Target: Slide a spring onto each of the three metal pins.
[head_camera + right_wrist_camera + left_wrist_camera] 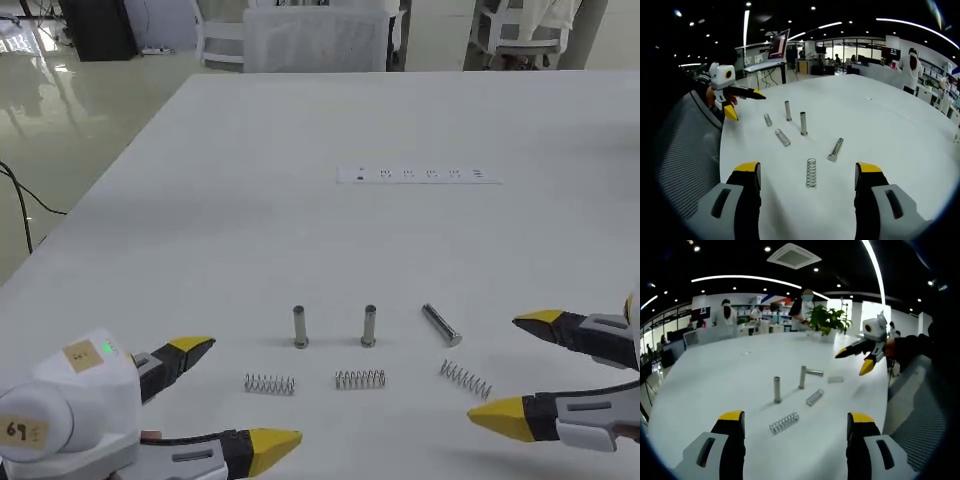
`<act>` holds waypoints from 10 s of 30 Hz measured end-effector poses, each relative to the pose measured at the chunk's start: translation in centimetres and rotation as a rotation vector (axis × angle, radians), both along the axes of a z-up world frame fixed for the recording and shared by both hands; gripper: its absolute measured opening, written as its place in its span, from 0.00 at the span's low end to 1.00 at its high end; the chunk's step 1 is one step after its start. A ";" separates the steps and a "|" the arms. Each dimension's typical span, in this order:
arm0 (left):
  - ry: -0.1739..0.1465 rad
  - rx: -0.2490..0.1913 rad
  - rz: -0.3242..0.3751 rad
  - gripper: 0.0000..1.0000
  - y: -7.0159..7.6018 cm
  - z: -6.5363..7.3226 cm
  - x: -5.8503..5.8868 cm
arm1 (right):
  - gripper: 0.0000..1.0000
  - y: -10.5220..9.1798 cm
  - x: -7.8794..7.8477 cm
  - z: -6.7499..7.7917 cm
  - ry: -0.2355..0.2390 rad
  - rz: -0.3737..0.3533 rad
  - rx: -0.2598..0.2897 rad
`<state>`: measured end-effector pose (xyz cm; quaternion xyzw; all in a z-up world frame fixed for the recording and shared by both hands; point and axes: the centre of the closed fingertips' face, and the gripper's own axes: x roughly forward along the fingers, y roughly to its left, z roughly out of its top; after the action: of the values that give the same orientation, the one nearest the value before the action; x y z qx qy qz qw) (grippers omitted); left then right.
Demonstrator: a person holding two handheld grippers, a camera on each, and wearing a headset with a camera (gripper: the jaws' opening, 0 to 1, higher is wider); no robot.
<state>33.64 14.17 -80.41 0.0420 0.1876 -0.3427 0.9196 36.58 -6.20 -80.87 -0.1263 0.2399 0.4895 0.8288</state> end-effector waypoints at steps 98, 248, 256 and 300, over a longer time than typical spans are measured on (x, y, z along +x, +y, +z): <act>0.014 0.004 0.000 0.77 0.0 -0.2 -0.1 | 0.70 1.0 4.9 1.9 -0.044 0.006 -0.075; -0.017 0.028 -0.095 0.71 -1.6 1.8 1.3 | 0.07 2.8 6.6 -0.8 0.216 -0.221 -0.293; -0.017 0.026 -0.096 0.71 -1.6 1.8 1.3 | 0.11 2.2 6.5 -0.2 0.194 -0.217 -0.291; -0.009 0.001 -0.127 0.66 -2.5 1.9 0.9 | 0.09 -0.3 0.3 -5.8 0.247 0.039 -0.551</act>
<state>34.53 11.67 -78.49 0.0559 0.1807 -0.3999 0.8968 36.86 -6.49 -86.63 -0.2906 0.4602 0.4334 0.7183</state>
